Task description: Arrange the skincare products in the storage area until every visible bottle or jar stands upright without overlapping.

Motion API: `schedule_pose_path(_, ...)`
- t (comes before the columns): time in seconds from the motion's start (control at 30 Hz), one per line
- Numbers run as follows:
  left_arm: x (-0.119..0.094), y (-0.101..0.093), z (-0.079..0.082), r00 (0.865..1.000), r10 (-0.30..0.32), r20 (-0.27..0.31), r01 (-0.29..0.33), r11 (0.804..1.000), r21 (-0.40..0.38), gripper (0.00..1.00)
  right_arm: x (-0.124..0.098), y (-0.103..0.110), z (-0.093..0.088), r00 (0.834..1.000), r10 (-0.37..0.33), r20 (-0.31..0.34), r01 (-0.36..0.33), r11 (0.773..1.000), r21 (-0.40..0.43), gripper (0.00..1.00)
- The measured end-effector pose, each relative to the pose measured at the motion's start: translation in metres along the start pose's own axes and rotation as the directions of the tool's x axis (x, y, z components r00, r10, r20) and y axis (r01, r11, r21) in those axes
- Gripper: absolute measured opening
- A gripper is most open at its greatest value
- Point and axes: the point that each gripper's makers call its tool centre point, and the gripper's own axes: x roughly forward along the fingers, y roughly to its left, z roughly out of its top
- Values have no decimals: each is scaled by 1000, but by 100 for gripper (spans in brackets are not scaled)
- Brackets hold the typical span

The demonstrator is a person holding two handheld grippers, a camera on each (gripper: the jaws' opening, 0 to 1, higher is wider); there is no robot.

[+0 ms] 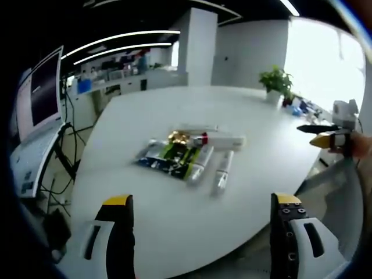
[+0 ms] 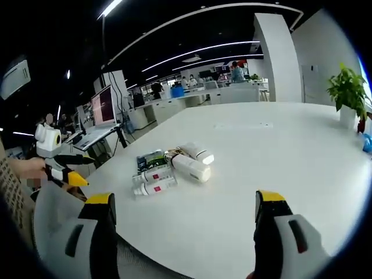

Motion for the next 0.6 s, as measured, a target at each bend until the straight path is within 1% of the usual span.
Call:
schedule_pose_path(0.2, 0, 1, 0, 1000, 2, -1, -2, 1000, -1, 95, 0, 0, -1, 1000, -2, -5, 2, 1000, 0, 100)
schedule_pose_path(0.4, 1, -2, -1, 1000, 3, -9, -3, 1000, 22, 96, 1, 0, -2, 1000, -1, -14, 1, 1000, -1, 100)
schedule_pose_path(0.5, 1, -1, -1, 1000, 1, -7, -1, 1000, 20, 96, 1, -1, -3, 1000, -4, -20, 4, 1000, -7, 96)
schedule_pose_path(0.6, 1, -1, -1, 1000, 1, -6, -1, 1000, 15, 96, 1, 0, -3, 1000, 2, -22, -2, 1000, 12, 98)
